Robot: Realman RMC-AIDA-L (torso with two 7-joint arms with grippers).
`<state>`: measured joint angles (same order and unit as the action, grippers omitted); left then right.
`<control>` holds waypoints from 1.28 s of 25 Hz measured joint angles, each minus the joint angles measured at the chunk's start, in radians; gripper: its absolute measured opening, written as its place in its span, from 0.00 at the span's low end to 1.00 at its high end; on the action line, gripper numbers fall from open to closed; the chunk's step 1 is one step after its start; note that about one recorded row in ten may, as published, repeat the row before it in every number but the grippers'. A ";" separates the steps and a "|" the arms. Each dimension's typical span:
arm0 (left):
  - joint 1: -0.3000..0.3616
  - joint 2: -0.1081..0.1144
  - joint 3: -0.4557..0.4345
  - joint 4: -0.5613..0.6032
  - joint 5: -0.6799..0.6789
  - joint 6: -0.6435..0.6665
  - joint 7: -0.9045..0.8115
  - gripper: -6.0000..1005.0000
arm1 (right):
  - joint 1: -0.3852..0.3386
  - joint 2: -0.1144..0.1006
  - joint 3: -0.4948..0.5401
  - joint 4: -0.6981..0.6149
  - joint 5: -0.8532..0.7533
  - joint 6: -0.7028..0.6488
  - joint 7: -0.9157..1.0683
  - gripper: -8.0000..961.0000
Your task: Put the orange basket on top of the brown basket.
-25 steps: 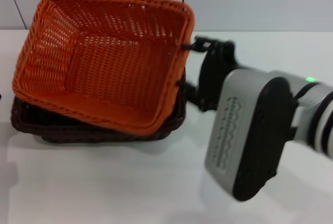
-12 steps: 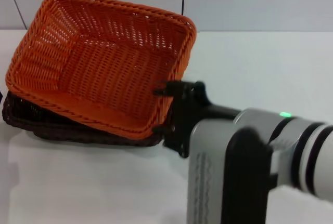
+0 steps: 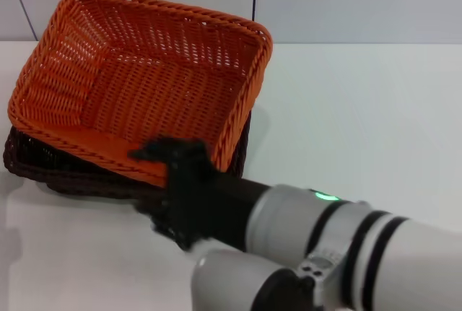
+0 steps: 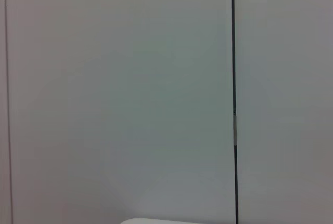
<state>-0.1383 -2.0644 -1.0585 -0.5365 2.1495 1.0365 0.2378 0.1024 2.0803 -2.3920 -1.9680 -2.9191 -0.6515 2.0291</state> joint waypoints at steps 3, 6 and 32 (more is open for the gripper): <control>0.000 -0.001 0.000 -0.002 0.000 0.000 0.000 0.81 | 0.010 0.005 0.017 0.099 0.000 0.224 0.004 0.64; 0.000 -0.002 0.000 -0.005 0.000 0.000 -0.003 0.81 | 0.020 0.008 0.125 0.197 0.020 0.460 0.072 0.64; -0.004 -0.001 -0.051 0.019 0.003 0.032 -0.046 0.81 | -0.025 0.004 0.316 1.334 0.826 1.893 0.921 0.64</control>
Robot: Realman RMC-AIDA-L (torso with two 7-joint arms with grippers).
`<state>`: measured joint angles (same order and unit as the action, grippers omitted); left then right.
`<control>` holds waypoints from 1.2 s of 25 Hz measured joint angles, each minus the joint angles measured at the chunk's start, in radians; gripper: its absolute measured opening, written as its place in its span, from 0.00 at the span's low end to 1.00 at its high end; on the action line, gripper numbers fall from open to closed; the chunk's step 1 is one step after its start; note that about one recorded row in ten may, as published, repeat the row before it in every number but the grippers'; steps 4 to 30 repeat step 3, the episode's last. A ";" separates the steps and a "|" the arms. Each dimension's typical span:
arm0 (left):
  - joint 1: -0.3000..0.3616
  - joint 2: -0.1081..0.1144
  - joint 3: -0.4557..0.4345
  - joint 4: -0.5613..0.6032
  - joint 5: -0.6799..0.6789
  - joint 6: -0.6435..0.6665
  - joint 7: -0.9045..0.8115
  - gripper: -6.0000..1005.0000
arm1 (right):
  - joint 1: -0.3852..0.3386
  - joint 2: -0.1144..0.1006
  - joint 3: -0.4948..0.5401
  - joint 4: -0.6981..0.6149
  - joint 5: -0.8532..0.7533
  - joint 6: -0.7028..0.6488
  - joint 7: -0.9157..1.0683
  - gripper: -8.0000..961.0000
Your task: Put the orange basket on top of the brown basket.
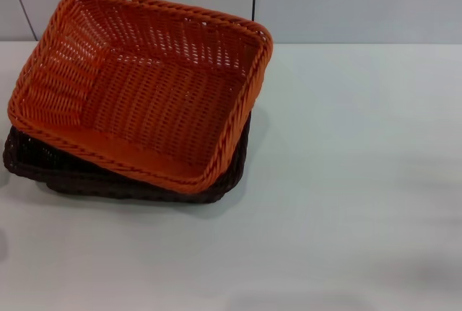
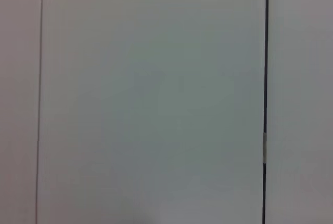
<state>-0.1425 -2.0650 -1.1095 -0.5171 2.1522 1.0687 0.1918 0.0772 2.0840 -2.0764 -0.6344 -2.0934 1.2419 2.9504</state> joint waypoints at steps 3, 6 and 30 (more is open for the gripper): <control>-0.002 0.000 0.004 0.016 0.002 0.005 -0.002 0.81 | -0.006 0.002 -0.013 0.012 0.001 0.029 0.001 0.64; -0.002 0.000 0.004 0.016 0.002 0.005 -0.002 0.81 | -0.006 0.002 -0.013 0.012 0.001 0.029 0.001 0.64; -0.002 0.000 0.004 0.016 0.002 0.005 -0.002 0.81 | -0.006 0.002 -0.013 0.012 0.001 0.029 0.001 0.64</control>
